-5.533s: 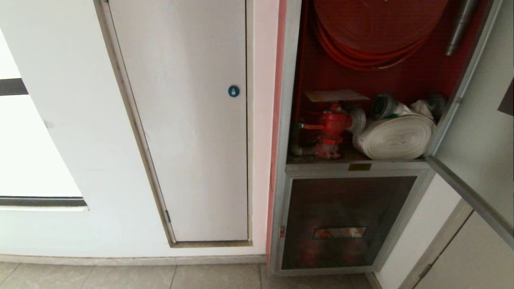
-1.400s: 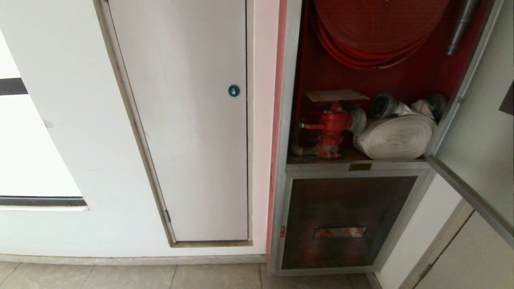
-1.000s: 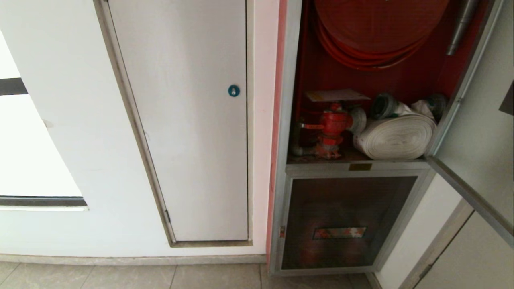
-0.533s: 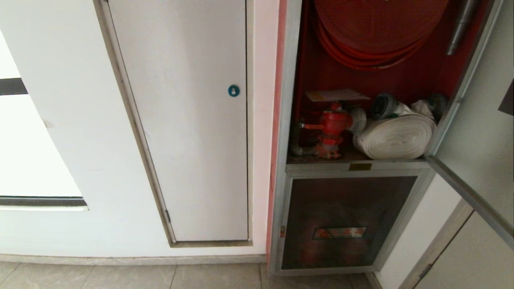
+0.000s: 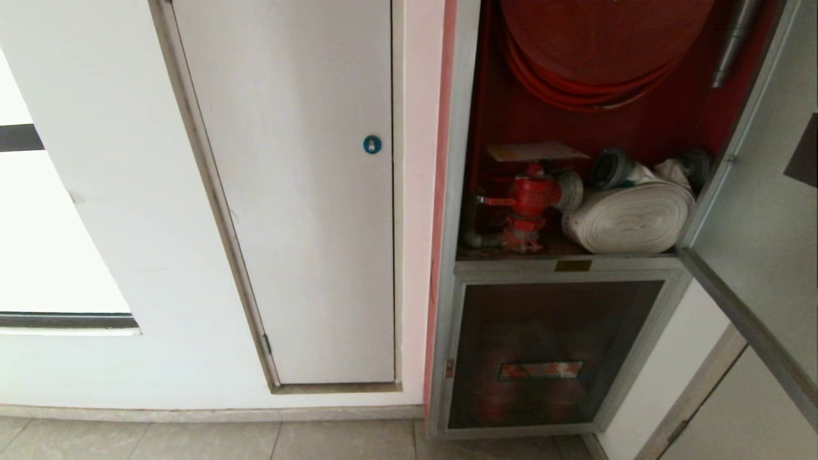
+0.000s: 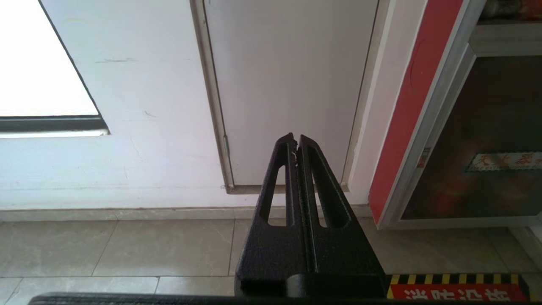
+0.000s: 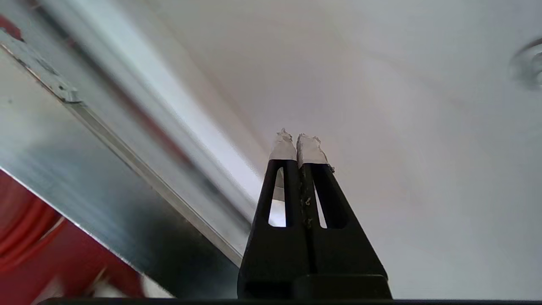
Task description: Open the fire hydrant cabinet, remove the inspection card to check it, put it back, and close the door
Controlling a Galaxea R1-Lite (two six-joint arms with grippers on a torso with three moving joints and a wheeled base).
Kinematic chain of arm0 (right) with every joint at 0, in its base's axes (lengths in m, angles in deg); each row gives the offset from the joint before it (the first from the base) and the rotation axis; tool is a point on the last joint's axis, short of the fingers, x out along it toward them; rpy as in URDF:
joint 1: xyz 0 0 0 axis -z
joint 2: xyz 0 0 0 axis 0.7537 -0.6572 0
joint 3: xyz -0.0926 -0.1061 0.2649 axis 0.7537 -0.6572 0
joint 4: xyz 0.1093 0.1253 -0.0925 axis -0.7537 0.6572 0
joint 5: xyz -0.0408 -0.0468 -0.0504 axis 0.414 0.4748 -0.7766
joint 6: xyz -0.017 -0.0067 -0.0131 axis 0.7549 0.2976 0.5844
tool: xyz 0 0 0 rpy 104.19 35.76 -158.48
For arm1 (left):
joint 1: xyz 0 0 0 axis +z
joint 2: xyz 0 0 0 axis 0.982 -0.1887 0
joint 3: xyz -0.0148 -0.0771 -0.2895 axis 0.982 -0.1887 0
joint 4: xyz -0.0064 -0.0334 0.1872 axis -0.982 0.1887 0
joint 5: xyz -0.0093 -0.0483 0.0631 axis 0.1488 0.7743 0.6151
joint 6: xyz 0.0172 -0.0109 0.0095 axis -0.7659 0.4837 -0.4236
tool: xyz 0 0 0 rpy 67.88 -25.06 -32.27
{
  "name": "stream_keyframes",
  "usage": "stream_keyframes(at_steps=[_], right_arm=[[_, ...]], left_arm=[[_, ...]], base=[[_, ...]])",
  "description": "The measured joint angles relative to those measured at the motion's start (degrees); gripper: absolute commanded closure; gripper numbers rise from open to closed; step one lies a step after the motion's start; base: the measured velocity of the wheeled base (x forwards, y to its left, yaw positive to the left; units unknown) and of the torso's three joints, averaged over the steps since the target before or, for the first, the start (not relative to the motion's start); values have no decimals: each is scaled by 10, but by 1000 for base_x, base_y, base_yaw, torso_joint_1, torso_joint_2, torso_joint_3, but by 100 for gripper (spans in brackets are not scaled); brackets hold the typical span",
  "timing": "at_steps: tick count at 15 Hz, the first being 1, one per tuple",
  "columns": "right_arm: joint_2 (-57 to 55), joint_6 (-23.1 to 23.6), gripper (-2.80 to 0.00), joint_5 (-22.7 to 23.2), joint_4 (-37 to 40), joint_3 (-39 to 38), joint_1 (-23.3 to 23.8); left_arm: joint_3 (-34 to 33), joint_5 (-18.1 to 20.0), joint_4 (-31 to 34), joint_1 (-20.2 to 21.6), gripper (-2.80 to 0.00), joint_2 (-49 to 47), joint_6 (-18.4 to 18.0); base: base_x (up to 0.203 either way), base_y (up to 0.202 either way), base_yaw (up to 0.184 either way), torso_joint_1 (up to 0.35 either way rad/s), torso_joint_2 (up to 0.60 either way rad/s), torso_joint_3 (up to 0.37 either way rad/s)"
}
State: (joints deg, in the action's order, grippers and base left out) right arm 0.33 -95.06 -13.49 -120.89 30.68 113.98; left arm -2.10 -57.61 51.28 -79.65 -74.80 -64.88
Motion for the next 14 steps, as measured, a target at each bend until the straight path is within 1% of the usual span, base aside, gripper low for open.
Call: stream_keyframes(at_steps=[4,7,10,12,14], right_arm=[[35,26,0,2,0,-27,-60],[58,64,0,6,-2,-52,-100],[77,77,0,25,0,-65,-143],[87,77,0,66,9,-66,-163],[90,77,0,128,13,-62,-168]], left_arm=[[0,0,0,0,0,0,0],[0,0,0,0,0,0,0],[0,0,0,0,0,0,0],[0,0,0,0,0,0,0],[0,0,0,0,0,0,0]], base=[[0,0,0,0,0,0],[0,0,0,0,0,0],[0,0,0,0,0,0],[0,0,0,0,0,0],[0,0,0,0,0,0]])
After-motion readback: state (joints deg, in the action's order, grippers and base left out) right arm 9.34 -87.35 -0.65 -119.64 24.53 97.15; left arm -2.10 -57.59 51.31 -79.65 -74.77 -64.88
